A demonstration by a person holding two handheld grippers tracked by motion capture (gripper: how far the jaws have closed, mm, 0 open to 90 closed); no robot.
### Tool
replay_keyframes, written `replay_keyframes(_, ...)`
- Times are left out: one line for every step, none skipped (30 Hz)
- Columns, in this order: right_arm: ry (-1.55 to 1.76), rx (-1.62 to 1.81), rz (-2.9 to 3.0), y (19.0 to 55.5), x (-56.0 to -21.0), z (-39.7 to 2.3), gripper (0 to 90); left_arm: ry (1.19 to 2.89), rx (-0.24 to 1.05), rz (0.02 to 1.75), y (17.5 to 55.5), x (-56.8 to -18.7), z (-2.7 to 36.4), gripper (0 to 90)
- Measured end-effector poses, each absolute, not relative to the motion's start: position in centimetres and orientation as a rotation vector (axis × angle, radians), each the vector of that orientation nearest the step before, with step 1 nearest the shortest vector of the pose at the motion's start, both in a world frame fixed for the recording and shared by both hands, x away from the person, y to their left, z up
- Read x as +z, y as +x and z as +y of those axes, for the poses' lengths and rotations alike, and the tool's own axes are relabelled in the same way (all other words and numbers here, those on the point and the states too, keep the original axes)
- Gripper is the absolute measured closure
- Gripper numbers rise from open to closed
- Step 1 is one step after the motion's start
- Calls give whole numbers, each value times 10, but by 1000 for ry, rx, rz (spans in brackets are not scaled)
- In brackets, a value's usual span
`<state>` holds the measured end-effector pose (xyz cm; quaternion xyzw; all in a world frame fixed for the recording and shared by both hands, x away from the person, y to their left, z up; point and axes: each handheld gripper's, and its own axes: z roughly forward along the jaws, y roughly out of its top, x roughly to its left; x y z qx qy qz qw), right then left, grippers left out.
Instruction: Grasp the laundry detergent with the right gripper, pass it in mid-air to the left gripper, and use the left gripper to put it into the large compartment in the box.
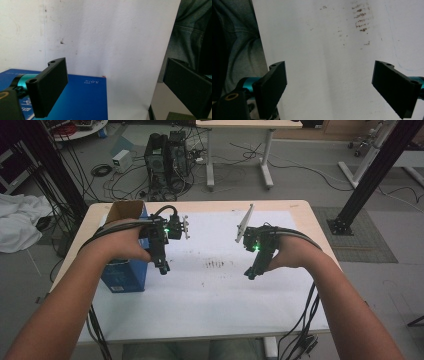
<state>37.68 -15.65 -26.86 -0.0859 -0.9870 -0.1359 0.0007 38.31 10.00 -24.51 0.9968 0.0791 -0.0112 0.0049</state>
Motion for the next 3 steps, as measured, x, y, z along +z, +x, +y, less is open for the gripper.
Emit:
replay_keyframes(-270, -427, -3099, 377, -269, -156, 118, 3119, -36, 246, 384, -245, 100, 57)
replay_keyframes(-273, -423, -3101, 376, -269, -156, 118, 3119, -29, 244, 384, -244, 99, 57)
replay_keyframes(-268, -426, -3100, 377, -268, -157, 118, 3123, -23, 241, 384, -244, 98, 57)
